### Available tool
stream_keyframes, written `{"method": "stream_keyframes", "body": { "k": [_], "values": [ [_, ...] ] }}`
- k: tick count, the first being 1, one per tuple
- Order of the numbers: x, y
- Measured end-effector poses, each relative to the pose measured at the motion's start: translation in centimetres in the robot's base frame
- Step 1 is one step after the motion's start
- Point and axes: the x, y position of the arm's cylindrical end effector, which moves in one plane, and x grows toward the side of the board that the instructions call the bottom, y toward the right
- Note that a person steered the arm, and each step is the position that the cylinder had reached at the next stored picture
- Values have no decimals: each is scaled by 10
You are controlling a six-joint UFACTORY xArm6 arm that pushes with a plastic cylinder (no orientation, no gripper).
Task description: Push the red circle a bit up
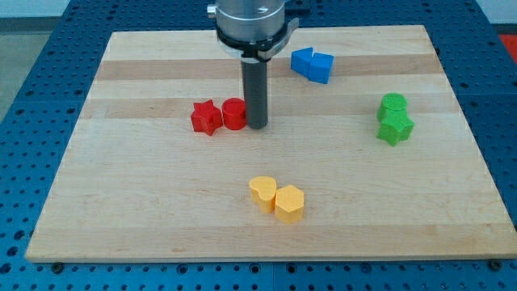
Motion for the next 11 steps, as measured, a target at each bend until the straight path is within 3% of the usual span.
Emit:
{"method": "stream_keyframes", "body": {
  "k": [1,3,6,11],
  "values": [
    [-11,0],
    [9,35],
    [29,-21],
    [-50,-23]
  ]
}}
